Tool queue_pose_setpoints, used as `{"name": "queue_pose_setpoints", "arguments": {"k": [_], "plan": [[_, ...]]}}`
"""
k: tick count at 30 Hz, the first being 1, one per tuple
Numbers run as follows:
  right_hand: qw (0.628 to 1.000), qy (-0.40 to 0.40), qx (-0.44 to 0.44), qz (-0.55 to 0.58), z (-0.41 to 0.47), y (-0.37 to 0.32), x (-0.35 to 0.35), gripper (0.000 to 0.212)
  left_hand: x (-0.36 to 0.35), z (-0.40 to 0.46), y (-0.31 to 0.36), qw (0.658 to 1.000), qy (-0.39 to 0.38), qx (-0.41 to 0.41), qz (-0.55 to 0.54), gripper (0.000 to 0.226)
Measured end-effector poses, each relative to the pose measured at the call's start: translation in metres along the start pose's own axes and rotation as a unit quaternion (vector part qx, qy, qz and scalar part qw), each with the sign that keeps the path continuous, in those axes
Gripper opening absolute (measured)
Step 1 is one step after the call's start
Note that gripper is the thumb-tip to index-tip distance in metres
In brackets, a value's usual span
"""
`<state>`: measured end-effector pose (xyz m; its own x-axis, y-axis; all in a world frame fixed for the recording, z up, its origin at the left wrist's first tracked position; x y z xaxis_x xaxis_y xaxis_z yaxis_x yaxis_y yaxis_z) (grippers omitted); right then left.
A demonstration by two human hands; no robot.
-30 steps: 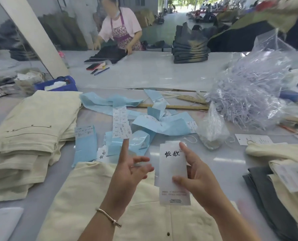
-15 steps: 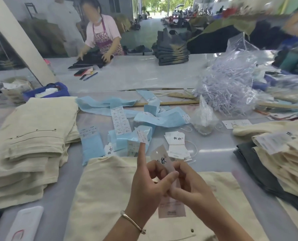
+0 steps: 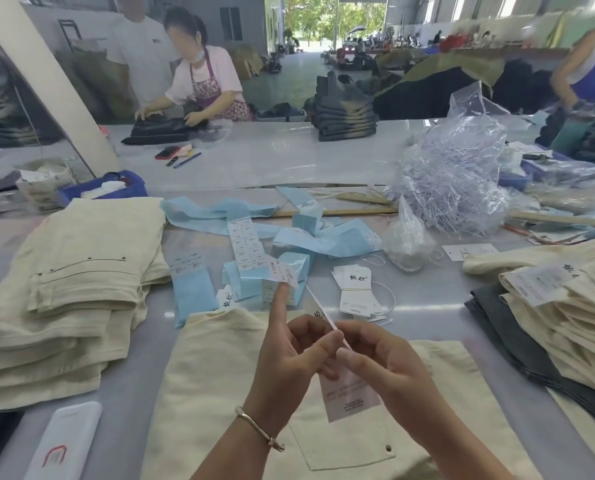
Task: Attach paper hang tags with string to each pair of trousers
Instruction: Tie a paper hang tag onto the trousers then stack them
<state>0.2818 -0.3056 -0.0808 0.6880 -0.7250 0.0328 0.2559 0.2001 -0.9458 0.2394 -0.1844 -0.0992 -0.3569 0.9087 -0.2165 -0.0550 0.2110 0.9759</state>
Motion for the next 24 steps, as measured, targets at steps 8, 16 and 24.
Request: {"name": "queue_pose_setpoints", "arguments": {"k": [8, 16, 24], "plan": [[0.999, 0.022, 0.024, 0.021, 0.004, -0.005, -0.005, 0.026, 0.003, -0.003, 0.004, 0.999, 0.022, -0.026, 0.017, 0.095], [0.996, 0.032, 0.013, 0.086, 0.008, 0.004, -0.003, 0.029, 0.001, -0.004, 0.005, 0.998, 0.028, -0.036, 0.038, 0.09], [0.999, 0.005, 0.006, 0.032, 0.022, 0.009, -0.009, 0.032, 0.009, 0.002, 0.006, 0.998, 0.032, 0.0, 0.049, 0.092]]}}
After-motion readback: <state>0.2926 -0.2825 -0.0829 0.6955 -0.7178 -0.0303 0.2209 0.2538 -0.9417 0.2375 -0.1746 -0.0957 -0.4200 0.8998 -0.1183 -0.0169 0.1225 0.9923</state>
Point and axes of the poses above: each hand's wrist, its own z-axis towards the middle knuckle, its own x-axis out of the back of the hand, y = z × x, the point moved 7 cm from there along z, towards the middle knuckle, and after that the axes turned 11 degrees about x, right-handed, at the moved point
